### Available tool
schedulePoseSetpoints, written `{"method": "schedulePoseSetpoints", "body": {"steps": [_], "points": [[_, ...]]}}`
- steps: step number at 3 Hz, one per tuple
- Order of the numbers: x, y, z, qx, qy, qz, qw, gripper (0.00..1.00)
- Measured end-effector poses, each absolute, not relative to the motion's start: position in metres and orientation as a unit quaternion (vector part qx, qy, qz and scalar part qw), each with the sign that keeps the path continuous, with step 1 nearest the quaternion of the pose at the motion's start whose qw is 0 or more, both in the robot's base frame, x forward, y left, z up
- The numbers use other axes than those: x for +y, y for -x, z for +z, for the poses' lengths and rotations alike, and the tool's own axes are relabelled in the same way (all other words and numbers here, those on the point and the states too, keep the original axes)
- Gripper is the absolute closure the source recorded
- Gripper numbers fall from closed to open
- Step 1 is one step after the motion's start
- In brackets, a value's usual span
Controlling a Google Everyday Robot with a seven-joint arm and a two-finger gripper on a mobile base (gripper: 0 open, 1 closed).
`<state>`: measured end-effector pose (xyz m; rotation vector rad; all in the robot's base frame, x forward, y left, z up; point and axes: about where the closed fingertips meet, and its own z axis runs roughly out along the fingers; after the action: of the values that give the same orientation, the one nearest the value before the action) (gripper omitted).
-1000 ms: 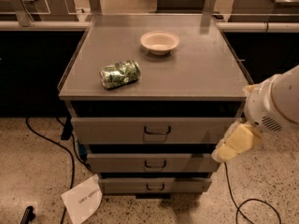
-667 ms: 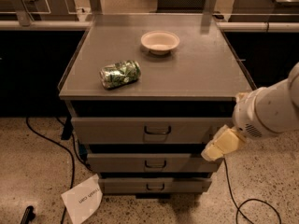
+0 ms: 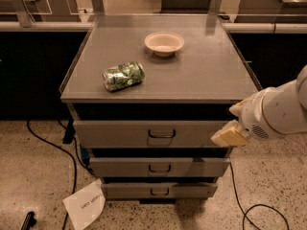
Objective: Open top drawer
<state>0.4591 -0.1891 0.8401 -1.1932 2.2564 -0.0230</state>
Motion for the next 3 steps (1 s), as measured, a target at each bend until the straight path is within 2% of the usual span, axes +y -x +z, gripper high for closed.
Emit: {"method": "schedulePoseSetpoints", "body": {"steps": [2,3], "points": [[-0.189,-0.459,0.84,0.846,0.447,-0.009,0.29,0.89],[-0.19,-0.462,0.829,0.854,0.428,-0.013,0.295,1.0]]}}
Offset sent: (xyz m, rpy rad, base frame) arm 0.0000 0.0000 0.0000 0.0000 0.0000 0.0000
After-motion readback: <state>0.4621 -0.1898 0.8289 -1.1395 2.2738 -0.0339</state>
